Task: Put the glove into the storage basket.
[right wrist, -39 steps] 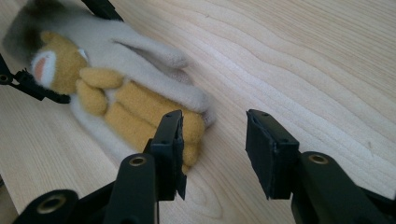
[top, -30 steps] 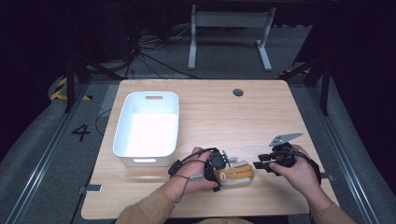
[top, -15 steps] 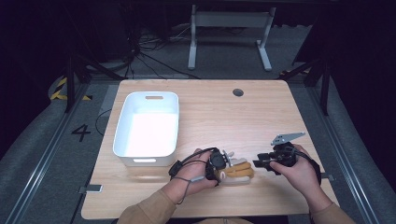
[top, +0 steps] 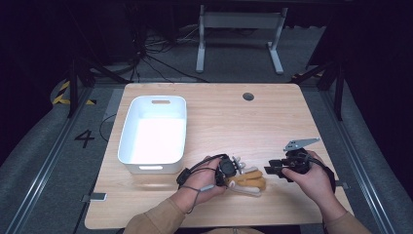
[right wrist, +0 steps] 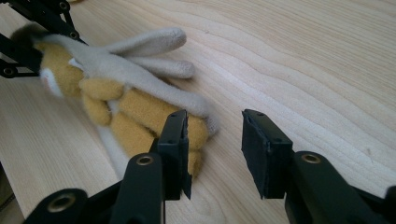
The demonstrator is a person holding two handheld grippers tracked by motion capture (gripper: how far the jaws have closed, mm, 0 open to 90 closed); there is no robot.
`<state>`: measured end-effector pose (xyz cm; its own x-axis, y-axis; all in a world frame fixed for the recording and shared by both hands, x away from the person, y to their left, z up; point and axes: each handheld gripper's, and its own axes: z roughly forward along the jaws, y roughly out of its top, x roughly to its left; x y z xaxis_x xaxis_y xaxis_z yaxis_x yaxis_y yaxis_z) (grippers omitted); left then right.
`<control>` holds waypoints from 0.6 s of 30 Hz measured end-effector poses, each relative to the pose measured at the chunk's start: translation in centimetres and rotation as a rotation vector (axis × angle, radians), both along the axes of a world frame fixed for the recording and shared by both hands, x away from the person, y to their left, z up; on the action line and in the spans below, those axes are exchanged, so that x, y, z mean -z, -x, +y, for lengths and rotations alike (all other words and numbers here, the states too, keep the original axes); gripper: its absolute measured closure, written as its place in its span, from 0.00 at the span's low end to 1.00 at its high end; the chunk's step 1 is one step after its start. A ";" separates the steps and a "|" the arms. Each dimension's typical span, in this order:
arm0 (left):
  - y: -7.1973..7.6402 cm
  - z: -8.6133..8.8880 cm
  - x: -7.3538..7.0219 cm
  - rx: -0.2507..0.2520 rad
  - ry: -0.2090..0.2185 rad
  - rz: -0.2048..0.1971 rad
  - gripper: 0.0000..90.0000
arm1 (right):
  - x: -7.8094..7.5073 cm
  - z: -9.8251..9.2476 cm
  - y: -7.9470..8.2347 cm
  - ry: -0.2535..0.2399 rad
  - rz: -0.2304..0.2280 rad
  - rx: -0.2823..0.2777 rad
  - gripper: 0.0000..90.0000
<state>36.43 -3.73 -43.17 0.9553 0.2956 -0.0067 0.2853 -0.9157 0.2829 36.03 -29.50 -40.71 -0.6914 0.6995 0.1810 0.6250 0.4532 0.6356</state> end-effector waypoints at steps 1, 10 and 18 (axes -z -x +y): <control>-0.1 0.1 0.0 -0.002 0.002 0.012 0.83 | 0.0 0.0 0.0 -0.001 0.000 0.001 0.68; -0.6 0.7 -0.3 -0.029 0.039 0.054 0.85 | 0.1 -0.4 -0.2 -0.001 0.000 0.010 0.67; -0.7 1.4 -1.5 -0.060 0.094 0.100 0.85 | 0.0 -0.7 -0.2 -0.014 -0.008 0.024 0.67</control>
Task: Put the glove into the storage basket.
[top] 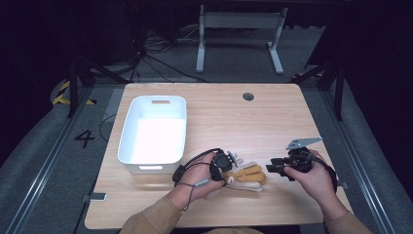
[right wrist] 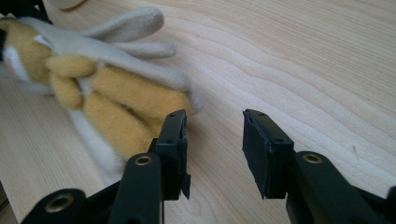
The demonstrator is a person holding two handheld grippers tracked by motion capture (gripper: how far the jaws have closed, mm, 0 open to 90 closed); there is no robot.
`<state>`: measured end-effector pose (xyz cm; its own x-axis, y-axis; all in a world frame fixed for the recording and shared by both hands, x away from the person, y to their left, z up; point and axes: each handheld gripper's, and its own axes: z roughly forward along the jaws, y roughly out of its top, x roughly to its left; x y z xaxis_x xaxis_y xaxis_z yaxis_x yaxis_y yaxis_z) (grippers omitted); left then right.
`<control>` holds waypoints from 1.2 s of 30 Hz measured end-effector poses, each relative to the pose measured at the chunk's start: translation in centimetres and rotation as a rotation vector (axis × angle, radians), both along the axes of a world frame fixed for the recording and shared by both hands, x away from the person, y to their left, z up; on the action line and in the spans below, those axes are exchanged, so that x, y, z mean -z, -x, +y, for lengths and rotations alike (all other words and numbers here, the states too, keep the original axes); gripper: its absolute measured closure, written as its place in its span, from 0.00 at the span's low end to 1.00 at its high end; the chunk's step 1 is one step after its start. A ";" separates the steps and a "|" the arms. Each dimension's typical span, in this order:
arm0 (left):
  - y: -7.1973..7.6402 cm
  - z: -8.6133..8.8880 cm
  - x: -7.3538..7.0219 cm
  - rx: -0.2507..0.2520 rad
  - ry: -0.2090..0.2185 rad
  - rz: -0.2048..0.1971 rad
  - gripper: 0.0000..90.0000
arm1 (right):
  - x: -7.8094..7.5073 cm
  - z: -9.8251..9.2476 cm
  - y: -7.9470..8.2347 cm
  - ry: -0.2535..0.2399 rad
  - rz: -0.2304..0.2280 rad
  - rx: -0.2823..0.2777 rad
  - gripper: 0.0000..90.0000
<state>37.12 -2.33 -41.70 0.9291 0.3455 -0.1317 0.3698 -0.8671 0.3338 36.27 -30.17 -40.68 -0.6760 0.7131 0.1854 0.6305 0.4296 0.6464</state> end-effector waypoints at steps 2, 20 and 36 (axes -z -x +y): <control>0.1 0.2 -0.4 -0.007 0.012 0.012 0.85 | 0.0 -0.1 -0.1 -0.003 -0.001 0.004 0.67; -0.7 2.9 -4.2 -0.136 0.076 0.039 0.84 | 0.4 -1.1 -1.4 -0.014 0.034 0.030 0.66; -1.3 5.5 -7.5 -0.222 0.120 0.026 0.84 | 0.9 -0.4 -3.1 -0.014 0.046 0.008 0.65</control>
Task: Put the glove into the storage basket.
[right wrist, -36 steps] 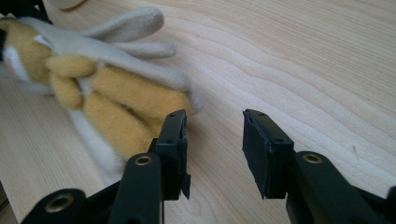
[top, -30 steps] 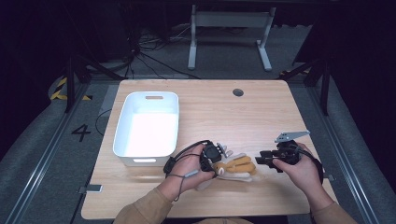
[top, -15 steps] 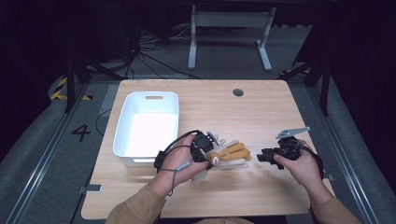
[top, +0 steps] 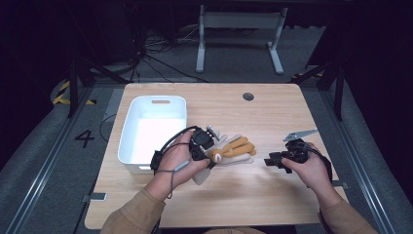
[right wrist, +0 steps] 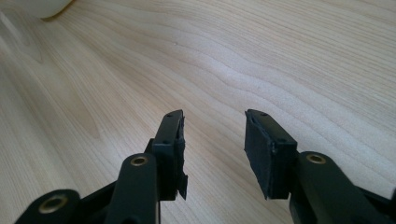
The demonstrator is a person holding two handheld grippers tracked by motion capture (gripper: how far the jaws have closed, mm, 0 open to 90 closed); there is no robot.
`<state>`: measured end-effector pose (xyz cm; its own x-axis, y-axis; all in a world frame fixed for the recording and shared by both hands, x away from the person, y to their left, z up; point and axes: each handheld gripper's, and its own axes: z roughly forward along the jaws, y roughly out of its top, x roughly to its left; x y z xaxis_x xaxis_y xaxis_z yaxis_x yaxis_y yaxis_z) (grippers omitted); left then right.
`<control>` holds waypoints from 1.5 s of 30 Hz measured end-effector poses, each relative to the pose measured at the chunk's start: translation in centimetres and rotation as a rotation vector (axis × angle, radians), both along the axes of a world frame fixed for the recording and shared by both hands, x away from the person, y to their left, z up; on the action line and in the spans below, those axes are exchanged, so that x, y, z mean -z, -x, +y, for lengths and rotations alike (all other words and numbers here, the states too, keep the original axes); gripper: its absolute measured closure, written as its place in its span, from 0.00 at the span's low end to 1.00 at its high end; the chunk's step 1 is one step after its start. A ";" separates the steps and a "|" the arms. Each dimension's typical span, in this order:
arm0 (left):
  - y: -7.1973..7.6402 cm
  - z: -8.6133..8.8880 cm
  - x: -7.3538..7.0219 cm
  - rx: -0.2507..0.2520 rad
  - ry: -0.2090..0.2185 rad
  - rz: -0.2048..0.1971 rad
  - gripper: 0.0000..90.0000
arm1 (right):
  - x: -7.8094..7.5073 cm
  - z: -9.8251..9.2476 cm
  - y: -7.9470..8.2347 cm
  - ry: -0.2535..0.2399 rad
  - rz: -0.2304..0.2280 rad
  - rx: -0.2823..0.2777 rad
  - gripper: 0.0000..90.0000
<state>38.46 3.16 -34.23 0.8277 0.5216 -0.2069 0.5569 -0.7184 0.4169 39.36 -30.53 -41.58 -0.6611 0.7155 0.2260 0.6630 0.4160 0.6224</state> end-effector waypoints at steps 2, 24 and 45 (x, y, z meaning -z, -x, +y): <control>-0.1 0.4 -0.3 -0.024 0.010 -0.001 0.84 | 0.0 0.0 0.0 0.001 0.001 0.001 0.65; -1.9 4.3 -3.3 -0.157 0.056 0.001 0.84 | 0.1 0.5 -0.2 -0.010 0.004 -0.015 0.64; -4.8 9.2 -4.5 -0.445 0.079 0.035 0.83 | 0.0 0.3 0.1 -0.018 0.005 -0.009 0.64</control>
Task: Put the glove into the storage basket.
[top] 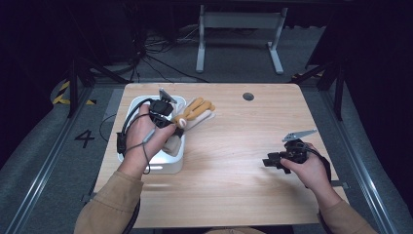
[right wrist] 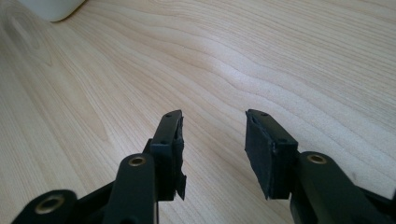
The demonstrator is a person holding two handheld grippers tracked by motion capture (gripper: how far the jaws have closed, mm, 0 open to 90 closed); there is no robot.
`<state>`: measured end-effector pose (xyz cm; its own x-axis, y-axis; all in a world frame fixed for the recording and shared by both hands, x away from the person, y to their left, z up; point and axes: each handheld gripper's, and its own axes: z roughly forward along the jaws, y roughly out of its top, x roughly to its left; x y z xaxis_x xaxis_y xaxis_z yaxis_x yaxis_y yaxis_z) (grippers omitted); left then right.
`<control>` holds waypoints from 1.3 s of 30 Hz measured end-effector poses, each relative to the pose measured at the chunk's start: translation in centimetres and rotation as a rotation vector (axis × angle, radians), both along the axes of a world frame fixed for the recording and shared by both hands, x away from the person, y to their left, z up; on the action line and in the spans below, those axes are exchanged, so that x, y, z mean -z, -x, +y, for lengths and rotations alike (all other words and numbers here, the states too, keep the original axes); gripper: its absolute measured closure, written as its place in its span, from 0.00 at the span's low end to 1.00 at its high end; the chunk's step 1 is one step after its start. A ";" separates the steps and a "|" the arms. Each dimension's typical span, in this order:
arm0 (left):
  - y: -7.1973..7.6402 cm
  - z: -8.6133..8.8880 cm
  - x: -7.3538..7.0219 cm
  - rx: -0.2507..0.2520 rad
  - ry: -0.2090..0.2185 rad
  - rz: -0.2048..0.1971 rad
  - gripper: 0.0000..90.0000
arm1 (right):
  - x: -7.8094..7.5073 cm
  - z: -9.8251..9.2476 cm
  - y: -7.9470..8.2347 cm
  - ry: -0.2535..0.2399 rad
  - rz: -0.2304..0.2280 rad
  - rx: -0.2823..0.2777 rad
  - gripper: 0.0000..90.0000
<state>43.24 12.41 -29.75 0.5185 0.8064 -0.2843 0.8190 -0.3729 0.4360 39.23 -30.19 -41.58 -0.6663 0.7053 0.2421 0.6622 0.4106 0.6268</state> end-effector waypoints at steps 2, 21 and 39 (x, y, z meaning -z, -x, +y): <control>-0.1 0.4 -0.1 -0.031 -0.005 0.003 0.83 | 0.1 0.0 0.0 -0.002 0.001 0.002 0.64; -1.2 2.9 0.7 -0.239 0.036 0.063 0.83 | 0.4 -0.2 -0.1 0.002 0.010 0.003 0.64; -2.1 4.4 1.9 -0.348 0.006 0.112 0.83 | 0.8 -0.1 0.0 0.006 0.023 0.003 0.63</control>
<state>45.31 16.79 -31.62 0.1792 0.9270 -0.3294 0.9392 -0.0615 0.3379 39.22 -30.28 -42.41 -0.6586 0.7089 0.2524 0.6774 0.4125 0.6090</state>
